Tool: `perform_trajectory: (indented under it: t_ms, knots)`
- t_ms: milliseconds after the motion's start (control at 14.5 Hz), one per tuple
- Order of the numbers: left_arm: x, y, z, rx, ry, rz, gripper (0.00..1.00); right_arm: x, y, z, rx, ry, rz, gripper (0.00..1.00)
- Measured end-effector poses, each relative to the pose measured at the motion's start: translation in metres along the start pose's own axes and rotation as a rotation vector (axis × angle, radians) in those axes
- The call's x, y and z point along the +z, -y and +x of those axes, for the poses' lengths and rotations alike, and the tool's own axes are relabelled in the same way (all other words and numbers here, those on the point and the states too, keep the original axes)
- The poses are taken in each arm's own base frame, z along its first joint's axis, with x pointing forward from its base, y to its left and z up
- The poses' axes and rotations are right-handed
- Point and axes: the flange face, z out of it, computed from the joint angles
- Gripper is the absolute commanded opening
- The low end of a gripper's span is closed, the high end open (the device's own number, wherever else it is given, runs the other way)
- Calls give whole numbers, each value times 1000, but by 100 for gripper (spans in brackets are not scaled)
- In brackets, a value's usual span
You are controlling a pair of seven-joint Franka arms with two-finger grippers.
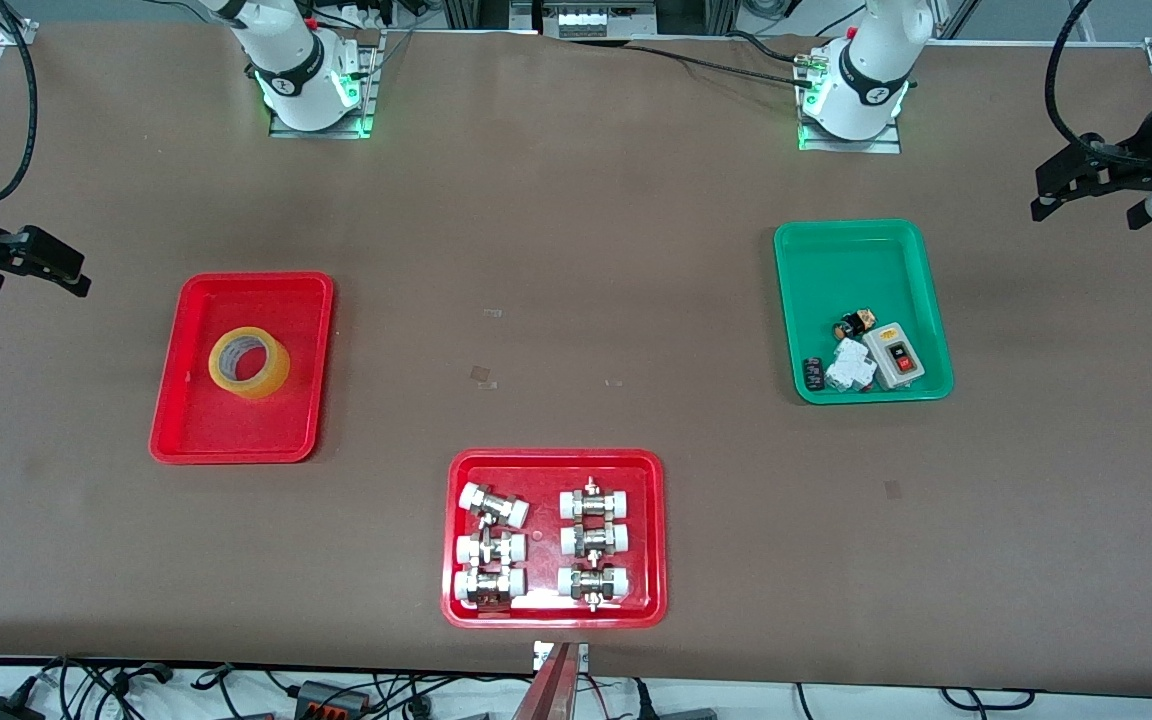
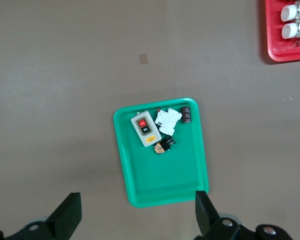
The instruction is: Left arm passes tape to right arm into tray
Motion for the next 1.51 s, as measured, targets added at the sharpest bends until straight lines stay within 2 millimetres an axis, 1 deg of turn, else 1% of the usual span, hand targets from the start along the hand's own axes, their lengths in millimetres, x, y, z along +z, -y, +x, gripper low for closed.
perform_trajectory:
  t_ms: [275, 826, 1239, 1514]
  knots:
    - [-2, 1, 0, -2, -5, 1, 100, 1, 3, 0, -4, 1, 5, 100]
    - [-1, 19, -4, -37, 16, -1, 100, 2, -3, -2, -19, 14, 5, 100]
    - [-1, 17, -4, -31, 16, -1, 100, 1, -7, -2, -12, 13, 5, 100]
    - [-9, -2, -2, 2, -1, 2, 100, 1, -6, -3, -14, 21, 5, 100]
